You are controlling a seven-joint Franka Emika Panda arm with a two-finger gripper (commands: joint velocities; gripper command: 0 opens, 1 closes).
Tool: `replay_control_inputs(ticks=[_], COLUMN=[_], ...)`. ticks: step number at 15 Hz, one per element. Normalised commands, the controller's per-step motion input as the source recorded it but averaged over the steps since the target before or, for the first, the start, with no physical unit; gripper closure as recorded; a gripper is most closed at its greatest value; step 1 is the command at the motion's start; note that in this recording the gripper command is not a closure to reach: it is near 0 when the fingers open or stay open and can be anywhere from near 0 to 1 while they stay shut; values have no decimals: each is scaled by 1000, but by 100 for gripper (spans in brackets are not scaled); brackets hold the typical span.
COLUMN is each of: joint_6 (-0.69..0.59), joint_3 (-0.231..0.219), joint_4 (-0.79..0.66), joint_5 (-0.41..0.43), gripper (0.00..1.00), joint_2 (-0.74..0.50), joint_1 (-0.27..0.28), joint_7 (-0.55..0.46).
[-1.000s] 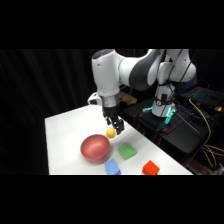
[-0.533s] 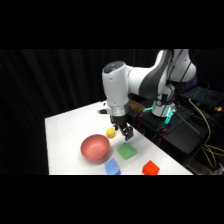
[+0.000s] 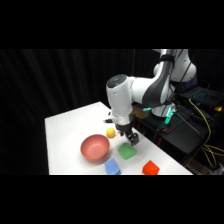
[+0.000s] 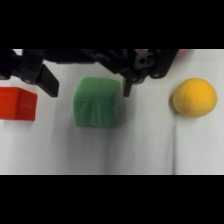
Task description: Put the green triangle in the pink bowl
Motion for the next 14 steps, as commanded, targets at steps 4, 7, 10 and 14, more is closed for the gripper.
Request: replay_control_inputs(ticks=[4, 7, 10, 14], joint_6=[156, 153, 161, 123], joint_3=[77, 91, 104, 135], joint_4=[-28, -12, 47, 110], joint_5=[228, 199, 161, 158], gripper=[0, 0, 0, 0], joint_2=[118, 111, 136, 151], joint_1=[-58, -100, -139, -162], joint_7=[-293, -320, -365, -383])
